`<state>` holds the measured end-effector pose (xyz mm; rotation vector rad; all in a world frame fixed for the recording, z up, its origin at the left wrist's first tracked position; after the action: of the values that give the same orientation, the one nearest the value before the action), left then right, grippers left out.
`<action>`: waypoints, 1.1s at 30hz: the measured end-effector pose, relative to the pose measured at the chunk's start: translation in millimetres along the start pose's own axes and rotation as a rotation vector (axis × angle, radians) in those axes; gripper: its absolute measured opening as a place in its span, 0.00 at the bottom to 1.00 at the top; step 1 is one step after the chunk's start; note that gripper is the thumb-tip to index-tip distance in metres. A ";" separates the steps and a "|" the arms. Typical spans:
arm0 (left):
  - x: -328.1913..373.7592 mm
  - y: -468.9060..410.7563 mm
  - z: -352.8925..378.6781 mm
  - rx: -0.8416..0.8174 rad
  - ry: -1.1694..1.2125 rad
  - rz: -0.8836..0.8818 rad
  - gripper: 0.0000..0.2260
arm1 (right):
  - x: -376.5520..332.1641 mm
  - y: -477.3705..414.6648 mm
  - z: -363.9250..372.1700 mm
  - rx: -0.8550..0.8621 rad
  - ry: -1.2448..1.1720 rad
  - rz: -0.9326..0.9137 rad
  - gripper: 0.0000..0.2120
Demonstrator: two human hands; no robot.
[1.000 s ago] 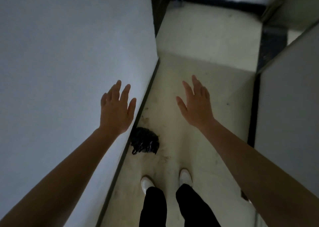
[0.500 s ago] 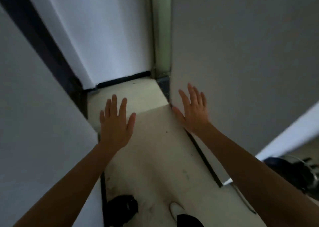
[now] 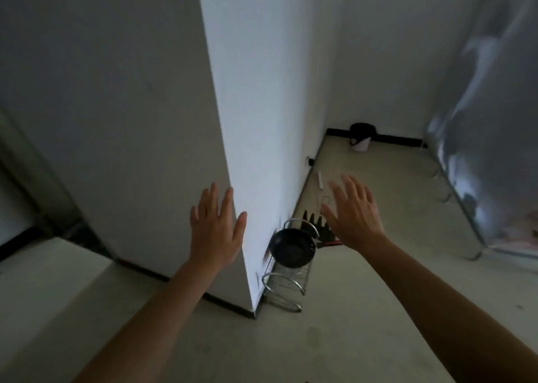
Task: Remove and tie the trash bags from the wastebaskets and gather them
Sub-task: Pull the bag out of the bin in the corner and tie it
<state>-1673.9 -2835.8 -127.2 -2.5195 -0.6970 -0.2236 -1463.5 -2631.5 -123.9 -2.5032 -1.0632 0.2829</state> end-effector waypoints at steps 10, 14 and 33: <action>235.7 -85.5 130.0 -0.112 0.074 0.190 0.29 | 260.2 27.4 -1.3 -0.029 0.037 0.171 0.31; 299.7 -110.3 175.6 -0.162 0.111 0.196 0.29 | 338.7 14.6 4.5 -0.050 0.035 0.222 0.31; 442.3 -463.3 430.6 -0.227 0.168 0.265 0.33 | 620.4 -251.4 149.4 -0.095 0.134 0.242 0.33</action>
<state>-1527.2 -2079.2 -168.9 -2.7332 -0.2805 -0.4341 -1247.3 -1981.8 -164.6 -2.6962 -0.7378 0.1334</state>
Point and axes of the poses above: each hand's wrist, its own y-axis away from the middle knuckle, its own z-axis out of the palm, x = y × z, the point moved 2 cm from there along -y, towards the middle knuckle, and after that the axes turned 4 degrees about y, right-handed, at the moved point
